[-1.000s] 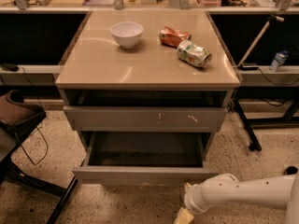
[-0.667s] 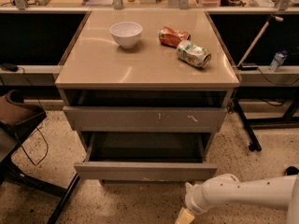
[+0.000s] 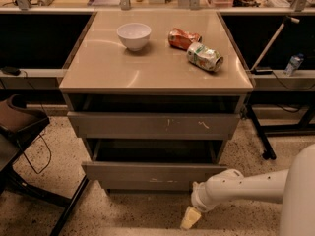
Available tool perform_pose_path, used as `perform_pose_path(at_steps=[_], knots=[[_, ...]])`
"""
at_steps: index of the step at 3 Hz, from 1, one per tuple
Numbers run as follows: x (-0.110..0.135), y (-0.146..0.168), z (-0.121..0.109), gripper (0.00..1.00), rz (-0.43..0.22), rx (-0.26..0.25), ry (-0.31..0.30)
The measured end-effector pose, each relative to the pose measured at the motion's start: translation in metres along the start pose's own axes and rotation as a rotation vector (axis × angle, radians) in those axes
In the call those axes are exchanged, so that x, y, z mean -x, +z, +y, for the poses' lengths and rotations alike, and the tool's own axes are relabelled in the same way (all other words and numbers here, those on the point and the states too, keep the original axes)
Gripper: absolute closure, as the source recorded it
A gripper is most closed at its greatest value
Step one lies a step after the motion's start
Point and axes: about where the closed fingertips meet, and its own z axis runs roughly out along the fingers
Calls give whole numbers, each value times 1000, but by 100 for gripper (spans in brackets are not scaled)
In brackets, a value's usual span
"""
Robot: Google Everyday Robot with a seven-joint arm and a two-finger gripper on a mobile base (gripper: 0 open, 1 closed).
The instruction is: Close middle drawer
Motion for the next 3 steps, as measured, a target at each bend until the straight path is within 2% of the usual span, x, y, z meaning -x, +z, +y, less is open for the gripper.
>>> perform_pose_path(at_steps=[1, 2, 3], knots=[[1, -14, -38, 0, 9, -59, 24], [5, -18, -52, 0, 14, -76, 22], [18, -27, -83, 0, 7, -113, 20]])
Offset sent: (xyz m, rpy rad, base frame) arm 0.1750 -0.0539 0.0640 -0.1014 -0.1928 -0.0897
